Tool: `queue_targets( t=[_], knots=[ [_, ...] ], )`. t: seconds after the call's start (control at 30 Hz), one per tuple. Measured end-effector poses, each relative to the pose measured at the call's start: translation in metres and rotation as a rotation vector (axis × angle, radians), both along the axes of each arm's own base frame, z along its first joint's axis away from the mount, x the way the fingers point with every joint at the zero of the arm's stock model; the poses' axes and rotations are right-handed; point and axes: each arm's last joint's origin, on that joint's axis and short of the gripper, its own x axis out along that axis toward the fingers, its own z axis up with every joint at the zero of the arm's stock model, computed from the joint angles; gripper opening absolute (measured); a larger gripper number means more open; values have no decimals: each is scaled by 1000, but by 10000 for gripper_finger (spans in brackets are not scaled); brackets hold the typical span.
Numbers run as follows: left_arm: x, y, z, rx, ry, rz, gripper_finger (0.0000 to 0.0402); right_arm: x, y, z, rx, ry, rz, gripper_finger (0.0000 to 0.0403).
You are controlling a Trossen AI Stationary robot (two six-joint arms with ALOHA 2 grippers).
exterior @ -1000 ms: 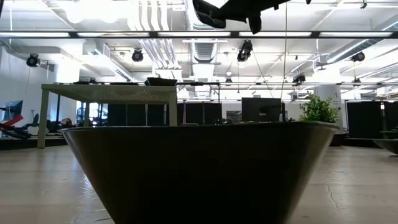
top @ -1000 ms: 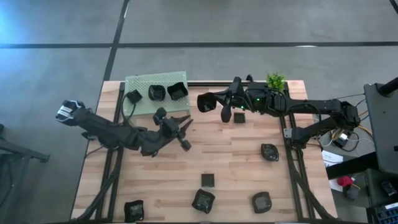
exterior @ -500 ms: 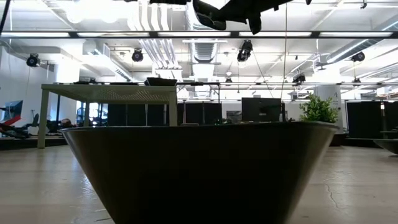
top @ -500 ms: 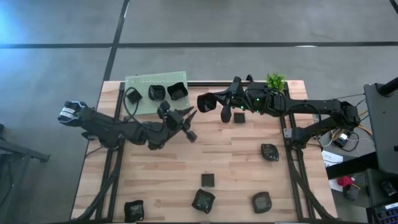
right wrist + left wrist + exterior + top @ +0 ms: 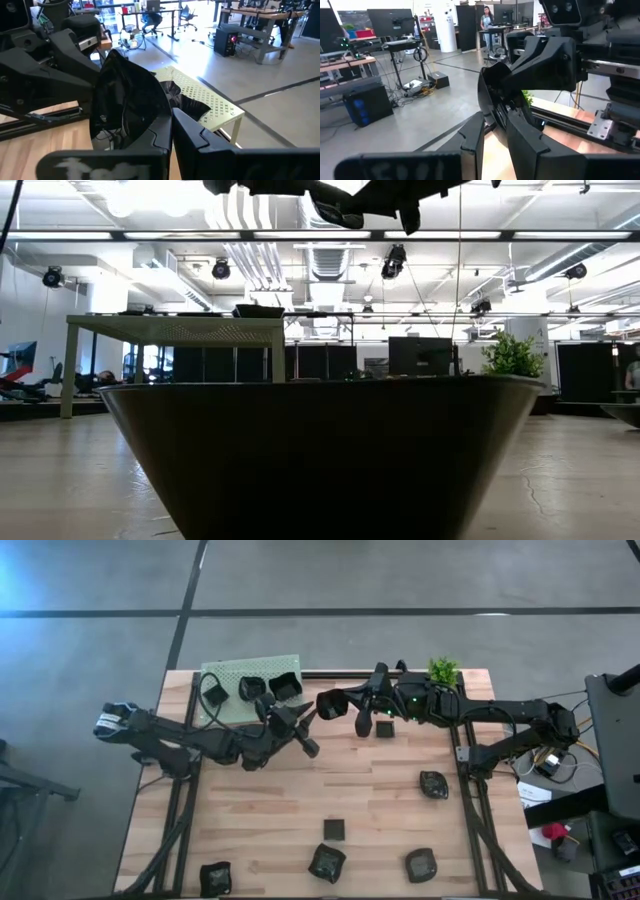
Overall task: Pick & Place Mini shaped plates
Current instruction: Stack the black leaf shaped plate on top of the leaf shaped plate on the shelf
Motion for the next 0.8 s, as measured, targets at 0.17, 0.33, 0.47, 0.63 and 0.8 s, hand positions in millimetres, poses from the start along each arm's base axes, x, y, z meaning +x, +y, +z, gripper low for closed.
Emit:
queue_targets(
  t=[0.17,0.33,0.47,0.63,0.8],
  knots=[
    [0,4,0,-19,-19,10,76,0,0,0,-4,0,0,8],
    [2,6,0,-31,-28,-44,76,0,0,0,-4,-1,1,8],
    [2,8,0,-41,-37,-47,73,0,0,0,-4,-3,1,8],
    [2,10,0,-63,-58,-40,60,0,0,0,-4,-3,0,8],
    [2,12,0,-72,-66,-29,17,0,0,0,-2,-3,-2,8]
  ],
)
